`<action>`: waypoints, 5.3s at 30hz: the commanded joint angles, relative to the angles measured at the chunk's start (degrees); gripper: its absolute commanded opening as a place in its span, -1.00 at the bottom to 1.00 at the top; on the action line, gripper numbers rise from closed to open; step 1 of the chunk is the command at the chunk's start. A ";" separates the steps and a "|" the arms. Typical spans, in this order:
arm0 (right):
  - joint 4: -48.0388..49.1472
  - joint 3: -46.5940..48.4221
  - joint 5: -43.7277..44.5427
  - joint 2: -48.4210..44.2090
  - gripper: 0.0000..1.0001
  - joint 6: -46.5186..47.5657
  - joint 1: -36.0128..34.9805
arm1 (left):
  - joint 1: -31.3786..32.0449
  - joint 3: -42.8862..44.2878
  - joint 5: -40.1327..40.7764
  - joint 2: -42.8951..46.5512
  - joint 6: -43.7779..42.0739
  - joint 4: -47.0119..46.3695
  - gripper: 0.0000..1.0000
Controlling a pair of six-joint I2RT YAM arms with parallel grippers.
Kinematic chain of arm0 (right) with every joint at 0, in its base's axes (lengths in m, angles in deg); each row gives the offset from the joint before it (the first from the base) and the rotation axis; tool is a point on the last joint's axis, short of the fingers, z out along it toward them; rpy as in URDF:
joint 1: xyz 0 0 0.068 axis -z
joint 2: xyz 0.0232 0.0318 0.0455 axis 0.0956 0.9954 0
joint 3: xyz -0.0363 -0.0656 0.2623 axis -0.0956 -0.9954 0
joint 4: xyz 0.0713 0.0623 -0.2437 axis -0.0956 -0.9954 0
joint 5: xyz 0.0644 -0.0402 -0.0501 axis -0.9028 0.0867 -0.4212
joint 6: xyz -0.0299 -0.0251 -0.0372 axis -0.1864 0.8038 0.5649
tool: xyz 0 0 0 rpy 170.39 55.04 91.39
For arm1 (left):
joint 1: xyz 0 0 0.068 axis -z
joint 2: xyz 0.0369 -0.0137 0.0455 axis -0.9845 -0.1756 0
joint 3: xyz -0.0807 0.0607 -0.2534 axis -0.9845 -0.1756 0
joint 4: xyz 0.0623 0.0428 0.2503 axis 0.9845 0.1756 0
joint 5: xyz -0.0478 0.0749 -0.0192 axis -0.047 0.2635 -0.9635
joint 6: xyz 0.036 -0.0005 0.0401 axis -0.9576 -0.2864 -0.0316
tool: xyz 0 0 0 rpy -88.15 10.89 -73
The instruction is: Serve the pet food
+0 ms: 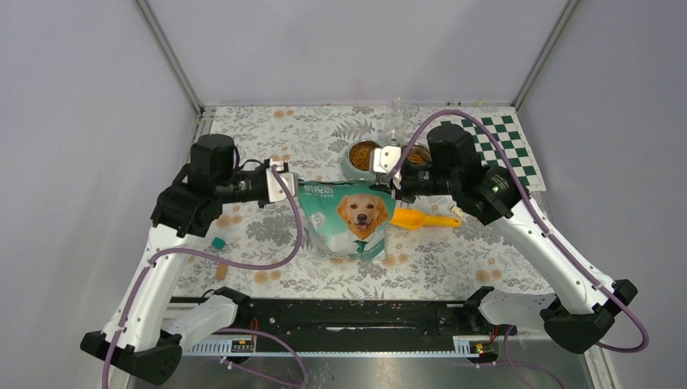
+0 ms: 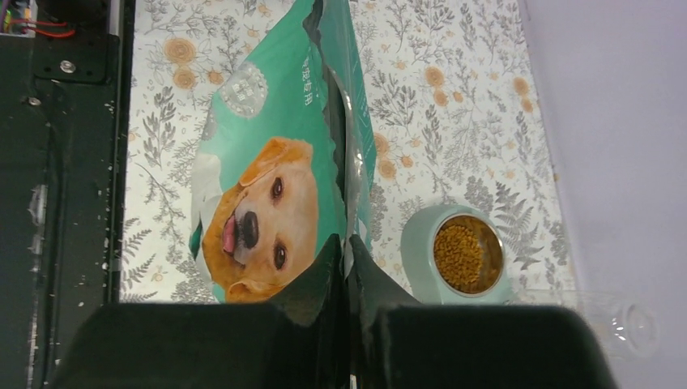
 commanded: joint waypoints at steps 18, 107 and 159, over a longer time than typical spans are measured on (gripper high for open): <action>-7.59 13.68 -2.64 5.99 0.06 -8.75 -1.64 | -1.03 0.20 -3.79 0.00 4.26 -7.73 -0.33; -31.87 32.40 10.84 17.33 -0.22 0.16 -4.25 | -5.87 7.32 -9.91 -0.87 -5.84 6.63 -1.00; -29.01 51.16 -2.97 33.79 -1.00 -9.49 -5.97 | -5.60 4.75 -8.98 0.28 -2.64 1.15 -1.00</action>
